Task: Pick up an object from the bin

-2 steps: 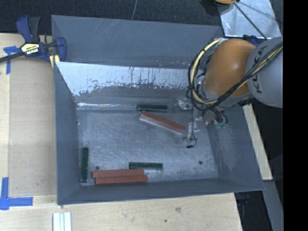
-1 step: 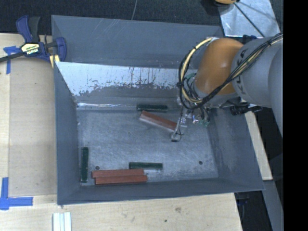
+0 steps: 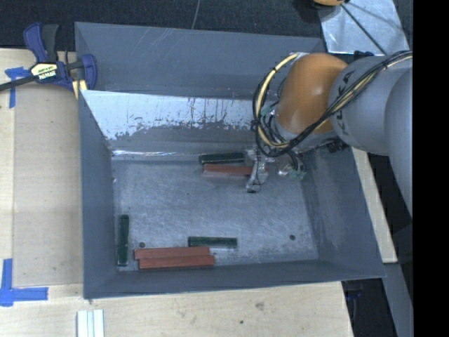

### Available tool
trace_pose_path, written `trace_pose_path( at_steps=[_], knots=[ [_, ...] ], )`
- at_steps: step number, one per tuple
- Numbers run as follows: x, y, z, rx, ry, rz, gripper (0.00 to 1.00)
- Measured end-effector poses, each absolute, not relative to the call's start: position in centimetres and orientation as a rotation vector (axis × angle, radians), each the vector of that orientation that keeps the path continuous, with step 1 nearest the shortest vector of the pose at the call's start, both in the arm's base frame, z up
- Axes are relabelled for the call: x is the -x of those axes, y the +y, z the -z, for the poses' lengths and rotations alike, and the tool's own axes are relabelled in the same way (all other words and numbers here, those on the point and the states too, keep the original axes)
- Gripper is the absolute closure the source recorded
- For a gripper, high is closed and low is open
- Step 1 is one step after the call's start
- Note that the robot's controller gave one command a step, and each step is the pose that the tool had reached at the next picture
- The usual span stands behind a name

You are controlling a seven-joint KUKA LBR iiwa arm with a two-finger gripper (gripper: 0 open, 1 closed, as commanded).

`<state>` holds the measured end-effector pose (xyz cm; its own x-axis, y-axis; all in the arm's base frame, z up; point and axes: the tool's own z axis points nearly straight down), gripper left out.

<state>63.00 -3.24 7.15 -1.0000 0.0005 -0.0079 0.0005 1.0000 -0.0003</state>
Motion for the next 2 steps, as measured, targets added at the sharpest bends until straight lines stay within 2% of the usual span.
trace_pose_path(
  at_steps=[1,2],
  knots=[
    [-63.0,-3.2,-7.2,0.000,3.134,0.001,1.00],
    [-63.2,-3.3,-10.5,0.001,3.134,0.002,1.00]
  ],
)
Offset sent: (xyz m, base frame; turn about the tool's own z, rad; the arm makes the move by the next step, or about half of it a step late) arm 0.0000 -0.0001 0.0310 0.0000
